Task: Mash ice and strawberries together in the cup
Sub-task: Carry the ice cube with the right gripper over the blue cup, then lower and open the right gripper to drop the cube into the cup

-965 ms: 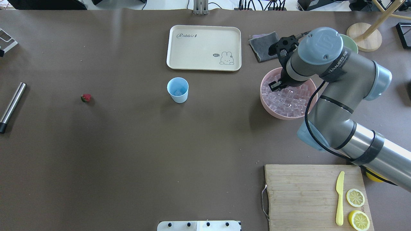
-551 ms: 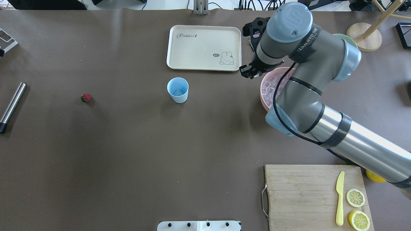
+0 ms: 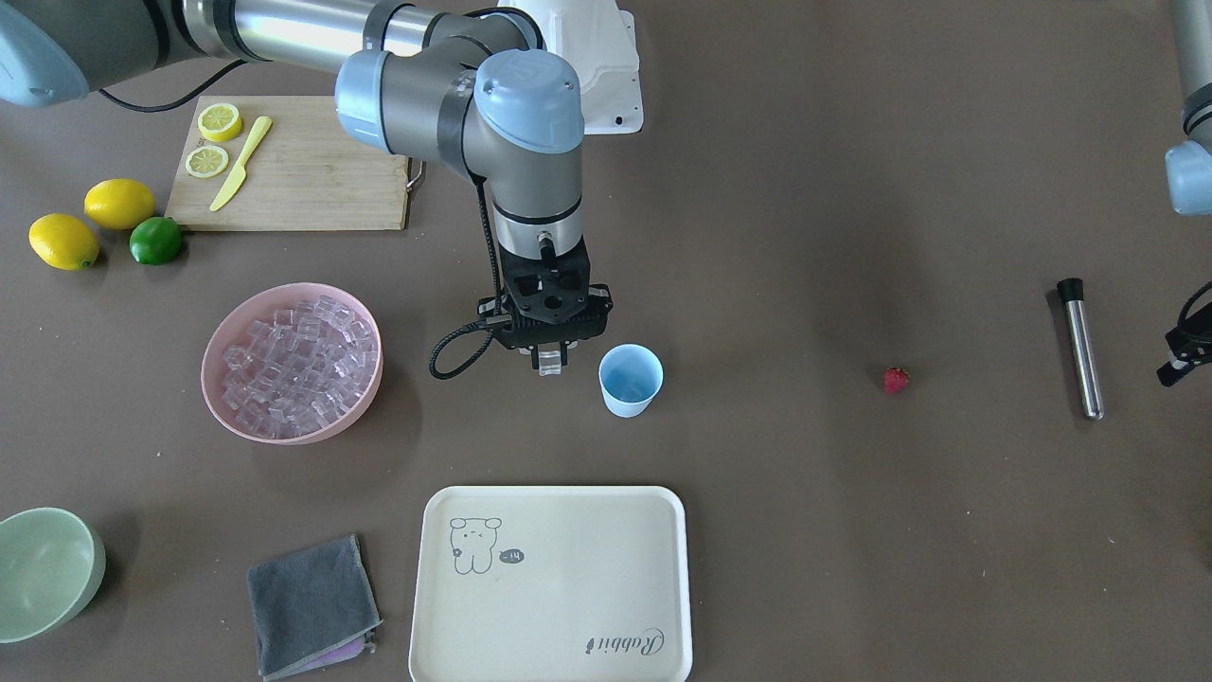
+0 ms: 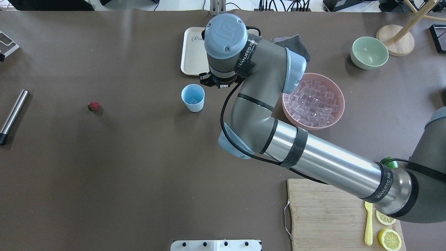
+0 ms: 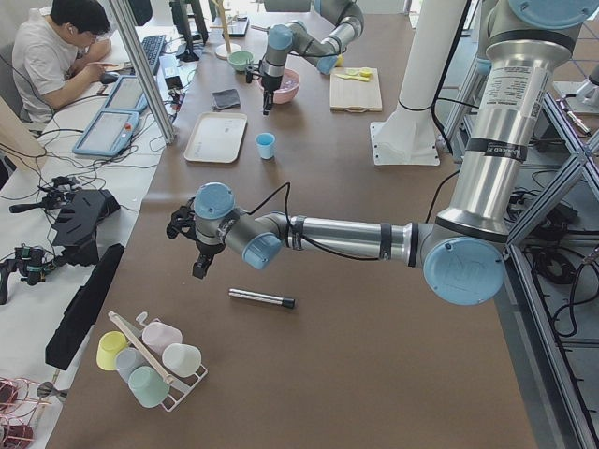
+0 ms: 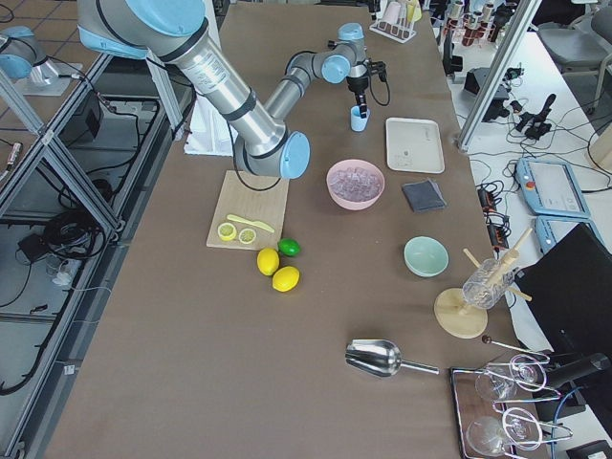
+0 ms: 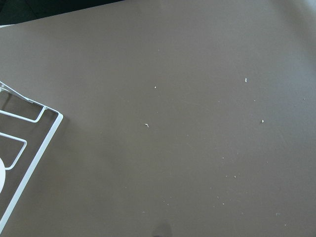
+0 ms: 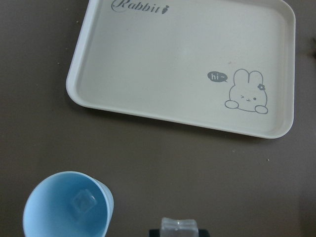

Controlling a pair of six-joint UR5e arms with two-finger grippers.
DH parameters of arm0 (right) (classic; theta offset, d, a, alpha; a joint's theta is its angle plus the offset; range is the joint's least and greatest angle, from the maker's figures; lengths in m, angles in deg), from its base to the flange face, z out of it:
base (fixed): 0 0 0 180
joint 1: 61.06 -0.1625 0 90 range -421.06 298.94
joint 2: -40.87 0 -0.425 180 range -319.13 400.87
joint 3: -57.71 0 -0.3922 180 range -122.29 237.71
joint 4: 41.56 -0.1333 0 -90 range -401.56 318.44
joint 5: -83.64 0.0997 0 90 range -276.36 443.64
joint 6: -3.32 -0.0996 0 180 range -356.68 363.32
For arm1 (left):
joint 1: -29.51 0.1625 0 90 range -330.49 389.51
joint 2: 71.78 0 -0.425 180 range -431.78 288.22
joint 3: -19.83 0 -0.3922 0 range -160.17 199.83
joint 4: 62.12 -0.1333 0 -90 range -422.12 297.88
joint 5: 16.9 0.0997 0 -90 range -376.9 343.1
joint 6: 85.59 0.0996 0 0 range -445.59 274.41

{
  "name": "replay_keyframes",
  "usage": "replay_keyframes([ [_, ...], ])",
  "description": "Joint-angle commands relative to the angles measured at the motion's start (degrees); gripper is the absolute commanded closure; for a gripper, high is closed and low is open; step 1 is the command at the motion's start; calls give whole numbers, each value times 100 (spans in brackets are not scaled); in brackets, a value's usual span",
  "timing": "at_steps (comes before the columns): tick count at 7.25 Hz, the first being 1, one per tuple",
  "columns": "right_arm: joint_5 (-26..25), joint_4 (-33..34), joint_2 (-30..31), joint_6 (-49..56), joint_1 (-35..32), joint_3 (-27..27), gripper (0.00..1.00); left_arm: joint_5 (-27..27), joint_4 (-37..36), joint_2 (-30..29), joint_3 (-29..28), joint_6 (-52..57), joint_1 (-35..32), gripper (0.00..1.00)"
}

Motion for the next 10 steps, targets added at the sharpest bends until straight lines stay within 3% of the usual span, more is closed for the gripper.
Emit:
replay_keyframes([
  [1, -492, -46, -276, -490, 371, -297, 100, 3, 11, 0, -32, 6, 0, 3],
  [3, -1097, -377, -311, -849, 688, -560, 100, -6, 19, 0, -50, 6, 9, 3],
  [10, -1100, -512, -488, -817, 671, -764, 100, 3, 19, 0, -50, 6, 26, 3],
])
